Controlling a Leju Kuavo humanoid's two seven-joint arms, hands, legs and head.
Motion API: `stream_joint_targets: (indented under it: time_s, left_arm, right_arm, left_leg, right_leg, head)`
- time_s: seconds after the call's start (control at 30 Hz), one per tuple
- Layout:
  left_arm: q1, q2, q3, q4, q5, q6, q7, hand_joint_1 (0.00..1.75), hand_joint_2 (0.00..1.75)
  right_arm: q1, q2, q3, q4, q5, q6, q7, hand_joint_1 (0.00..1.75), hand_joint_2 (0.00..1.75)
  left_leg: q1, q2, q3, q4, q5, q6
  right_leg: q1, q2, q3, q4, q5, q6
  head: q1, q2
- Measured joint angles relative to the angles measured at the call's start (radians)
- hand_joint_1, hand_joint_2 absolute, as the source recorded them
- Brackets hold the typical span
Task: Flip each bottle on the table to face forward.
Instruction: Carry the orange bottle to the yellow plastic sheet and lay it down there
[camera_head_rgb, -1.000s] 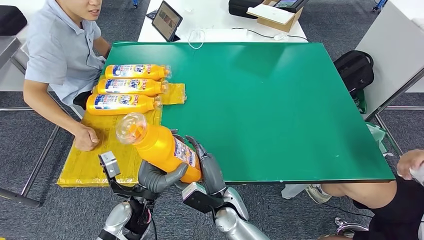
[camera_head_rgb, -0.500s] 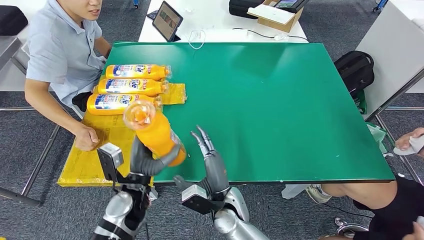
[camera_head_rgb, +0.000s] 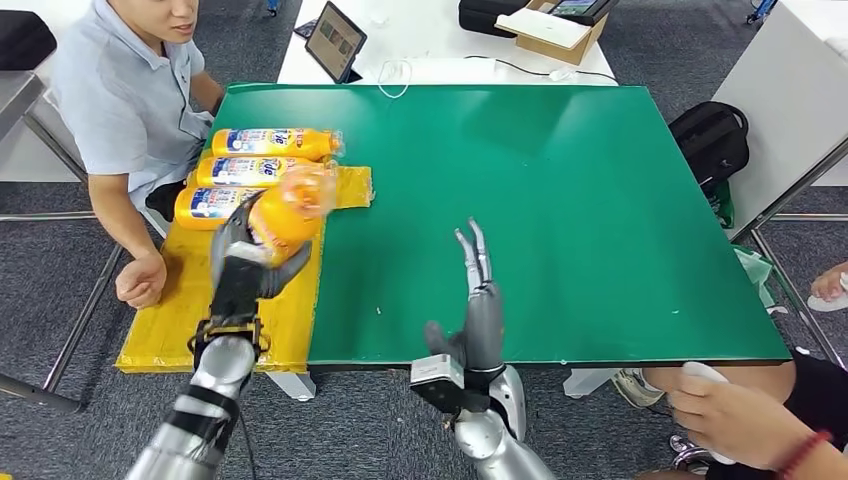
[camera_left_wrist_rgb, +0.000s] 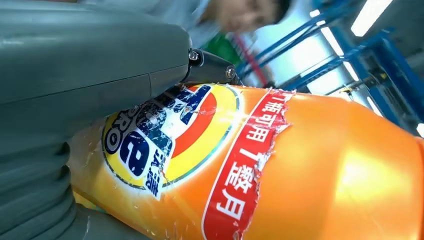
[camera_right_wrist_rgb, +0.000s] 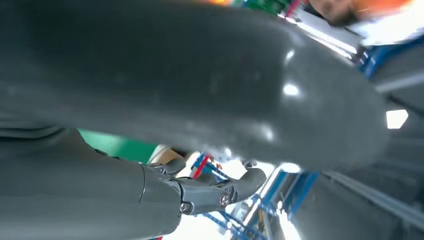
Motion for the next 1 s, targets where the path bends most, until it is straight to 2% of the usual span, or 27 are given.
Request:
stream_joint_targets:
  time_s: [0.1,0.17,0.3,0.47,0.6,0.73,0.87,1.0]
  left_arm:
    - [-0.117,0.004,-0.010,0.140,-0.168,0.049,0.027,1.75,1.75]
    - [-0.168,0.006,-0.016,0.207,-0.216,0.067,0.033,1.75,1.75]
    - [-0.221,0.009,-0.031,0.296,-0.268,0.072,0.058,1.75,1.75]
    - [-0.300,0.016,-0.069,0.468,-0.471,0.021,0.180,1.75,1.75]
    - [-0.339,0.025,-0.091,0.594,-0.542,-0.066,0.243,1.75,1.75]
    - [-0.345,0.036,-0.118,0.679,-0.586,-0.200,0.266,1.75,1.75]
    - [-0.348,0.042,-0.139,0.735,-0.599,-0.342,0.282,1.75,1.75]
    - [-0.366,0.047,-0.154,0.767,-0.606,-0.407,0.308,1.75,1.75]
  right_arm:
    - [0.000,0.000,0.012,-0.034,-0.036,0.000,0.000,0.00,0.00]
    - [0.000,0.000,0.020,-0.049,-0.044,0.000,0.000,0.00,0.00]
    - [-0.001,-0.003,0.034,-0.066,-0.065,0.000,0.000,0.00,0.00]
    - [0.001,-0.016,0.094,-0.074,-0.129,0.000,0.000,0.00,0.00]
    - [0.007,-0.027,0.130,-0.077,-0.162,0.000,0.000,0.00,0.00]
    - [0.023,-0.042,0.156,-0.084,-0.181,0.002,0.000,0.00,0.00]
    - [0.031,-0.055,0.164,-0.085,-0.196,0.012,0.000,0.00,0.00]
    - [0.030,-0.066,0.164,-0.085,-0.204,0.025,0.000,0.00,0.00]
  left_leg:
    - [0.000,0.000,0.000,0.000,0.001,0.000]
    - [0.000,0.000,0.000,0.000,0.001,0.000]
    - [0.000,0.000,0.000,0.000,0.001,0.000]
    - [0.000,0.001,0.000,0.000,0.001,0.000]
    - [0.000,0.001,0.000,0.000,0.001,0.000]
    - [0.000,0.001,0.000,0.000,0.001,0.000]
    - [0.000,0.001,0.000,0.000,0.001,0.000]
    - [0.000,0.000,0.000,0.000,0.001,0.000]
  right_leg:
    - [0.000,0.000,0.001,0.000,0.001,0.001]
    - [0.000,0.000,0.001,0.000,0.001,0.000]
    - [0.000,0.000,0.000,0.000,0.001,0.001]
    - [0.000,0.001,0.000,0.000,0.001,0.001]
    - [0.000,0.001,0.000,0.000,0.001,0.001]
    - [0.000,0.001,0.000,0.000,0.001,0.001]
    - [0.000,0.001,0.000,0.000,0.001,0.001]
    - [0.000,0.001,0.001,0.000,0.001,0.001]
  head:
    - [0.000,0.000]
    - [0.000,0.000]
    - [0.000,0.000]
    - [0.000,0.000]
    - [0.000,0.000]
    - [0.000,0.000]
    - [0.000,0.000]
    - [0.000,0.000]
